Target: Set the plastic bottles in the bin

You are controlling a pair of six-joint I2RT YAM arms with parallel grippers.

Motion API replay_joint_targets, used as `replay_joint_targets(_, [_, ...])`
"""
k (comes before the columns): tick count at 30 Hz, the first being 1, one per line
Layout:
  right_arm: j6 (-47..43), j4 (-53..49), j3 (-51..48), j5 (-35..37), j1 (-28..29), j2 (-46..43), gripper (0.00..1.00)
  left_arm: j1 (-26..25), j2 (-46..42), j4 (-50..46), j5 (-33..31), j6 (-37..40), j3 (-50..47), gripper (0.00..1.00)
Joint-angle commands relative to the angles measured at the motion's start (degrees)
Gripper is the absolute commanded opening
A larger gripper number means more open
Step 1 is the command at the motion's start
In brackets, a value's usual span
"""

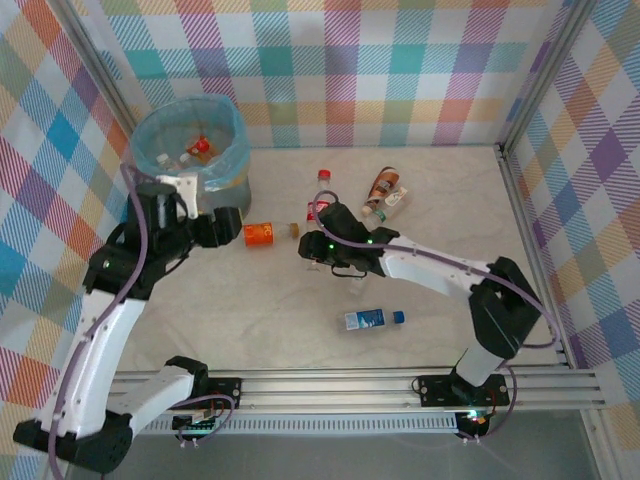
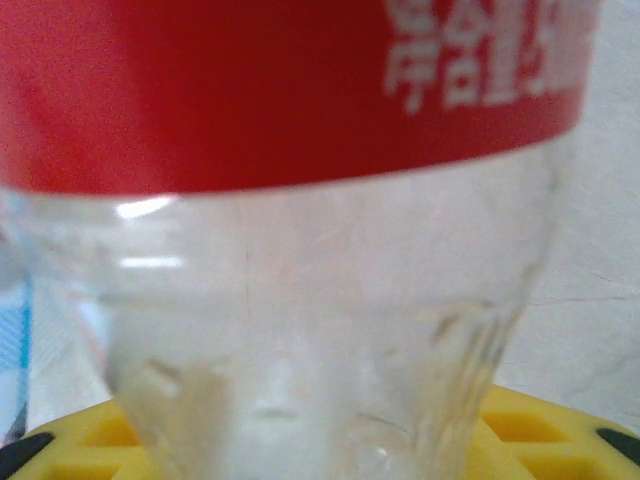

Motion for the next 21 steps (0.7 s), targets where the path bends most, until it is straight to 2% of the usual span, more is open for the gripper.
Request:
replay_joint_targets(1, [-11.5, 8.6, -2.9, -5.8, 0.1, -3.4, 0.44, -0.4, 4.4, 4.8, 8.4, -4.0, 4.8, 0.80])
replay_joint_targets(4, [-16.0, 10.5, -3.5, -11.8, 0.1, -5.0, 0.46, -0.4, 9.2, 6.7, 14.9, -4.9, 8.9, 0.79])
replay_joint_targets(6, [-16.9, 12.3, -4.2, -13.8, 0.2, -5.7, 0.44, -0.4, 11.7, 7.2, 16.6, -5.6, 11.0, 0.79])
replay_joint_targets(12, [-19.7, 17.6, -4.9, -20.7, 0.9, -6.5, 0.43, -0.4, 17.0, 7.1, 16.8, -7.8, 14.8, 0.78])
replay_joint_targets(21, [-22.4, 19.4, -4.0, -26.4, 1.9, -6.1, 0.44, -0.4, 19.5, 9.0, 18.4, -9.3, 14.1, 0.65])
